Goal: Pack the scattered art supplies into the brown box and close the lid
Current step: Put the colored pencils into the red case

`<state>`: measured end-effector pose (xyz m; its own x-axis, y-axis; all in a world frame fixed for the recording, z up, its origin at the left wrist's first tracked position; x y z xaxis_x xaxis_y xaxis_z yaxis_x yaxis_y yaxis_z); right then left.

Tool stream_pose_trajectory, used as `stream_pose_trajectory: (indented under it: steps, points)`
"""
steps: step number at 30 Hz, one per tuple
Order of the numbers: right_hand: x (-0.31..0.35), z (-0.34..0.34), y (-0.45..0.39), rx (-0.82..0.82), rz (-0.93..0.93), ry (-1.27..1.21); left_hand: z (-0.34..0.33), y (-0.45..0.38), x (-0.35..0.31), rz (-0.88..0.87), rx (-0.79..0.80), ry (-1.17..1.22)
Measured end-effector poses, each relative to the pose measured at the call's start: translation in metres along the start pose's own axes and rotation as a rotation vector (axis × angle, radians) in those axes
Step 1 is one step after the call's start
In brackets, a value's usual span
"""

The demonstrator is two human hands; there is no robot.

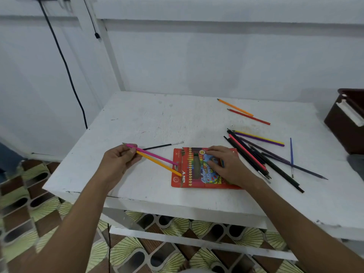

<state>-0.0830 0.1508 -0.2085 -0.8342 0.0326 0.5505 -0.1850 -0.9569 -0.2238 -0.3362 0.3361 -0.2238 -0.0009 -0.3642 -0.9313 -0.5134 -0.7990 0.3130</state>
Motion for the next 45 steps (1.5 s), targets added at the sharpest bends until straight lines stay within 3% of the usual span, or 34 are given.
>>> stream_pose_trajectory:
  steps: [9,17,22,28,37,45]
  points:
    - [-0.002,0.005,0.001,-0.033,-0.020,-0.038,-0.023,-0.007,0.019,0.095,0.034,-0.081]
    - [-0.007,0.007,0.001,-0.061,-0.012,-0.013,-0.070,-0.007,0.008,-0.218,0.120,-1.037]
    - [-0.009,0.003,-0.001,-0.037,-0.003,0.015,-0.100,0.004,0.003,-0.526,0.214,-1.360]
    - [-0.013,0.001,0.000,-0.029,-0.007,0.079,-0.124,0.010,0.009,-0.544,0.340,-1.379]
    - [-0.014,-0.001,0.008,-0.020,-0.004,0.111,-0.143,0.005,0.015,-0.600,0.335,-1.393]
    - [-0.019,-0.004,0.012,0.003,-0.036,0.071,-0.128,-0.001,0.009,-0.499,0.260,-1.361]
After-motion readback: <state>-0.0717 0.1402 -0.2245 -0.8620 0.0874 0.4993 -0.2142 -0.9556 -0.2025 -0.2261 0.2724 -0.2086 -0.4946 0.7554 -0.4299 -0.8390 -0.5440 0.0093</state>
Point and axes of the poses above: each hand's wrist, its own y-axis away from the middle knuckle, its own z-axis out of the back of the hand, x = y × z, the point moved 10 cm from there along -y, towards the middle knuckle, and after that the axes turned 6 degrees about z, right-handed, at the moved point
